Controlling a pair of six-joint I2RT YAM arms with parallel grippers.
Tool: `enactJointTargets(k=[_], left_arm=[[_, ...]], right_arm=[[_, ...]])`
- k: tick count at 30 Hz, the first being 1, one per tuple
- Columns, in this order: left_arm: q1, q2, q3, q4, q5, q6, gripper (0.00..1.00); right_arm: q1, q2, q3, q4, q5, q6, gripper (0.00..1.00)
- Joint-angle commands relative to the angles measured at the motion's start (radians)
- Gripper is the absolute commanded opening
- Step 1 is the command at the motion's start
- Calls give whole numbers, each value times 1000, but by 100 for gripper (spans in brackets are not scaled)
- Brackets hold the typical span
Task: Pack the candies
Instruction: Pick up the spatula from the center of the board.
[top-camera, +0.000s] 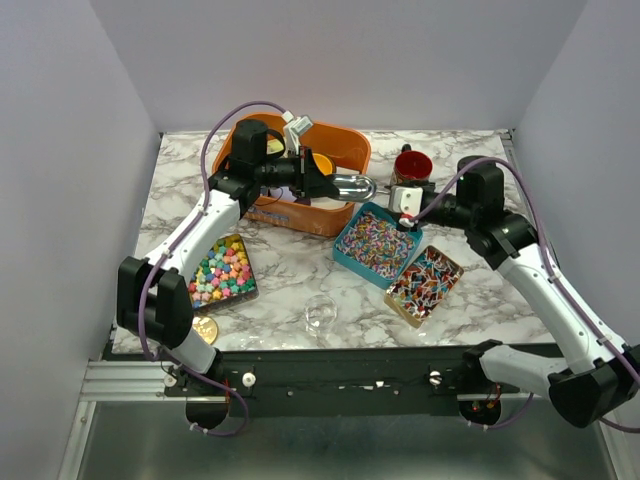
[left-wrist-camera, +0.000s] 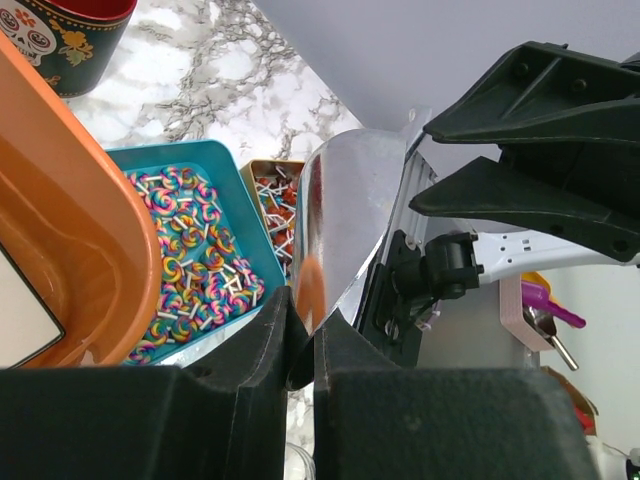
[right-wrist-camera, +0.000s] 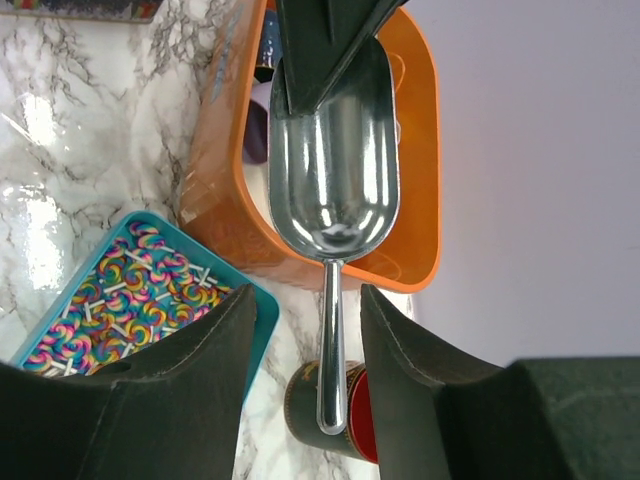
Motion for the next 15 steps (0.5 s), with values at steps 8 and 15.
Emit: enactJointTargets(k=[8,15], left_arm=[[11,23,13,32,41,-21,0],[16,43,23,32,46,-26,0]], right_arm=[[22,48,-32,86,81,-13,45],[33,67,-35,109,101,-24,40]])
